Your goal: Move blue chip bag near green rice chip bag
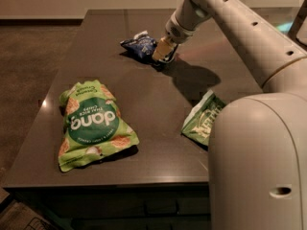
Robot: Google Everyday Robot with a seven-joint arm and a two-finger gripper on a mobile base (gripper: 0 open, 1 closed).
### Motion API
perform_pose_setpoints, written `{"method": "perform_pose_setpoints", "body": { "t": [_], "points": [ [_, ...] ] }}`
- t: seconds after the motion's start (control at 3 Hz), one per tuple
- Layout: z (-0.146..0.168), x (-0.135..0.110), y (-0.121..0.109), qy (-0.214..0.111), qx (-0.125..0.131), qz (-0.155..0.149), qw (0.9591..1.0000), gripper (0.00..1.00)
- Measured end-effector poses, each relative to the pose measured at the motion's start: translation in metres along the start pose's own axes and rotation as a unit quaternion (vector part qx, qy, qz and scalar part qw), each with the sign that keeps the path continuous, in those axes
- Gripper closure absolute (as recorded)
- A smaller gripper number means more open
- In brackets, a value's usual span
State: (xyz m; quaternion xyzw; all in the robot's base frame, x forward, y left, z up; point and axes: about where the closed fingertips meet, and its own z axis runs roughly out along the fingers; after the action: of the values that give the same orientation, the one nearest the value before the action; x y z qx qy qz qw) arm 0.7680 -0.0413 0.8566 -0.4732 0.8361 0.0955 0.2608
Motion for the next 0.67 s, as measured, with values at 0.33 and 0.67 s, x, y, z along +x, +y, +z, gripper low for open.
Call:
{"method": "perform_pose_setpoints", "body": {
  "t": [0.33,0.67],
  "points": [
    [-0.019,-0.002,0.012,-0.018,-0.010,-0.008,0.9998,0.88],
    [-0.040,-0.007,0.040,-0.037,-0.031,-0.035,0.9982,1.00]
  ]
}}
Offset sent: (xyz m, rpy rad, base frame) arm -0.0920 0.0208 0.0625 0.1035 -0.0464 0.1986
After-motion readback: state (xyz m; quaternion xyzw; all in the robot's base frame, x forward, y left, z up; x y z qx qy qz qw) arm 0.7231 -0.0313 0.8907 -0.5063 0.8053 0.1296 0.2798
